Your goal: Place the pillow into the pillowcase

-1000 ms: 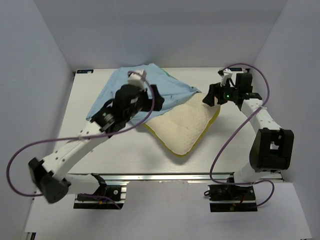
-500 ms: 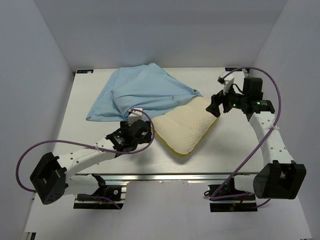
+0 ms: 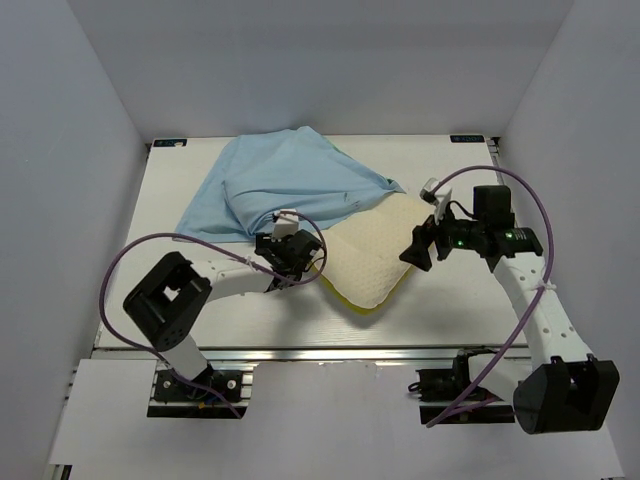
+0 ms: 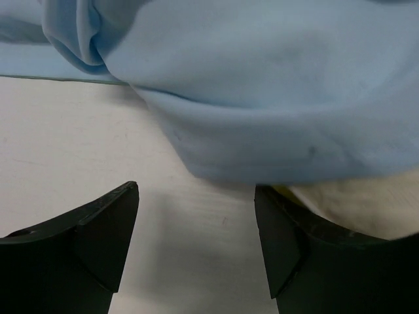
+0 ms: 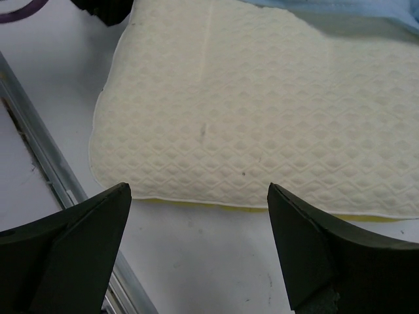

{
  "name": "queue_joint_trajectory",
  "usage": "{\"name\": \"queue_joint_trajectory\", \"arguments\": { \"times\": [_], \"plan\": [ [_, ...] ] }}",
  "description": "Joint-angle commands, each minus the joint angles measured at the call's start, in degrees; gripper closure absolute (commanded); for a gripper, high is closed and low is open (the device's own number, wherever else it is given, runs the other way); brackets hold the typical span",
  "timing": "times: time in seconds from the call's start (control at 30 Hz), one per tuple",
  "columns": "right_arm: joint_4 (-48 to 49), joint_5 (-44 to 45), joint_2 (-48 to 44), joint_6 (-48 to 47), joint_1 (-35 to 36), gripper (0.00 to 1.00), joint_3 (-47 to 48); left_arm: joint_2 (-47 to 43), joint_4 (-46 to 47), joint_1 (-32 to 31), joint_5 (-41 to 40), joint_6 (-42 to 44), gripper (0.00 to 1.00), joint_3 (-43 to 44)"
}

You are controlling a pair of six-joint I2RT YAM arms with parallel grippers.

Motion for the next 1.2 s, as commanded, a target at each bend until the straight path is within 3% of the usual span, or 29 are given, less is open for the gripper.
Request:
{"name": "queue_joint_trajectory", "arguments": {
  "times": [0.0,0.17,0.27,0.33,0.4,0.5,0.57,0.63,0.73,0.87,0.93,1.17],
  "plan": [
    [-0.64,-1.92,-3.05,-0.85,0.48,0.11,-1.71,0.43,2.57,2.92,-1.53,-0.39,0.20,2.97],
    [-4.40,-2.89,-4.99,-8.04,1.71,0.11,-3.99,1.32,5.47,5.39,0.40,1.55,0.32,4.20],
    [-6.52,-1.66,-6.13,-12.54,3.99,0.11,-5.48,2.72,6.00,7.06,2.60,2.16,0.47,5.34],
    [-6.27,0.18,-7.36,-16.31,6.36,0.11,-6.80,3.51,6.88,7.94,4.35,2.69,0.63,5.43],
    [-4.35,1.76,-9.99,-19.47,8.99,0.11,-8.99,4.04,7.32,8.64,5.32,2.60,0.69,5.52],
    [1.35,7.62,-13.42,-20.98,14.62,0.11,-11.72,4.75,7.67,9.34,7.52,2.08,0.69,5.52],
    [3.74,11.16,-14.31,-20.90,19.44,0.11,-12.43,5.18,7.59,9.52,8.40,1.64,0.61,5.26],
    [5.86,15.30,-13.52,-18.80,21.92,0.11,-12.17,5.45,7.76,9.78,8.84,1.46,0.60,5.17],
    [8.31,18.98,-9.75,-13.02,25.61,0.11,-11.03,5.80,7.85,10.22,9.28,1.02,0.67,5.26],
    [12.01,34.68,-4.12,-5.09,38.40,0.11,-11.73,5.10,7.85,10.49,10.24,1.37,0.90,5.52],
    [16.12,37.97,-3.24,-0.19,44.39,0.11,-13.74,4.66,7.59,10.58,10.42,1.37,0.99,5.52],
    [20.27,36.48,-0.16,7.31,46.44,0.11,-12.43,-1.66,9.08,10.49,15.25,1.64,1.00,2.71]
  ]
}}
